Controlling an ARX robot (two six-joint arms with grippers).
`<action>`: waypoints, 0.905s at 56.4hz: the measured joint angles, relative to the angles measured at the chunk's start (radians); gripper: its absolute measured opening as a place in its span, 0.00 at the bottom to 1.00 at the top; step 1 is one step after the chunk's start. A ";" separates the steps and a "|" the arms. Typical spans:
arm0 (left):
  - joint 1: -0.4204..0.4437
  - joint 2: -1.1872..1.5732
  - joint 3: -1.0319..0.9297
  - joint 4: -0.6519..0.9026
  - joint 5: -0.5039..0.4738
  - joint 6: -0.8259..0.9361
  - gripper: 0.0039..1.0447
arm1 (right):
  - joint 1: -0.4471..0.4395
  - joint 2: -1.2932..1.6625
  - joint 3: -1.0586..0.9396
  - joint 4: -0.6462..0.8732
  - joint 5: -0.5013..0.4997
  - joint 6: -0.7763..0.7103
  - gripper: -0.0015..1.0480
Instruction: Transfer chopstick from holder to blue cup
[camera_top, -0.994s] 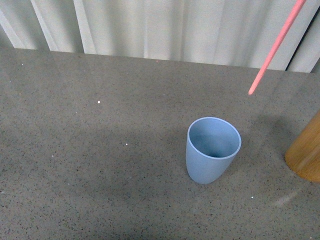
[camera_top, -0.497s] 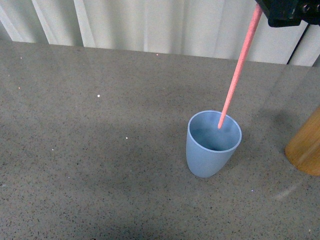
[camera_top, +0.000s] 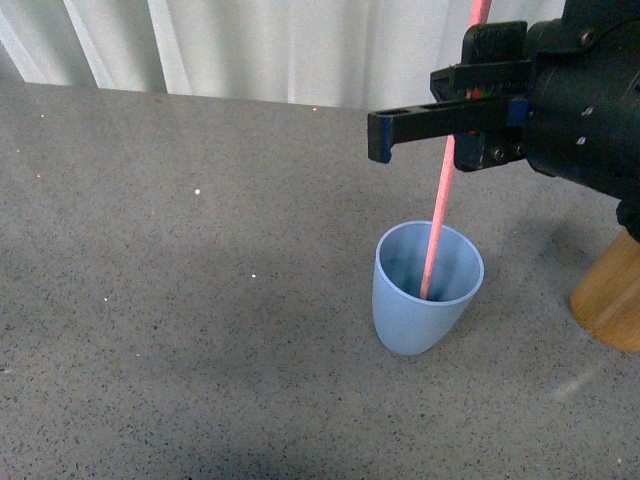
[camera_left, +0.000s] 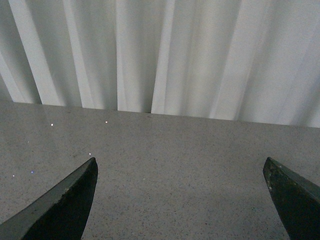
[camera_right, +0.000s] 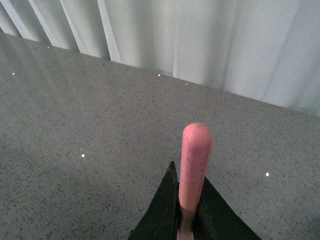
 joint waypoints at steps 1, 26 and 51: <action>0.000 0.000 0.000 0.000 0.000 0.000 0.94 | 0.001 0.004 0.000 0.000 0.002 0.001 0.02; 0.000 0.000 0.000 0.000 0.000 0.000 0.94 | -0.040 -0.217 -0.022 -0.122 0.029 0.047 0.80; 0.000 0.000 0.000 0.000 0.000 0.000 0.94 | -0.343 -0.932 -0.162 -0.760 0.182 0.079 0.90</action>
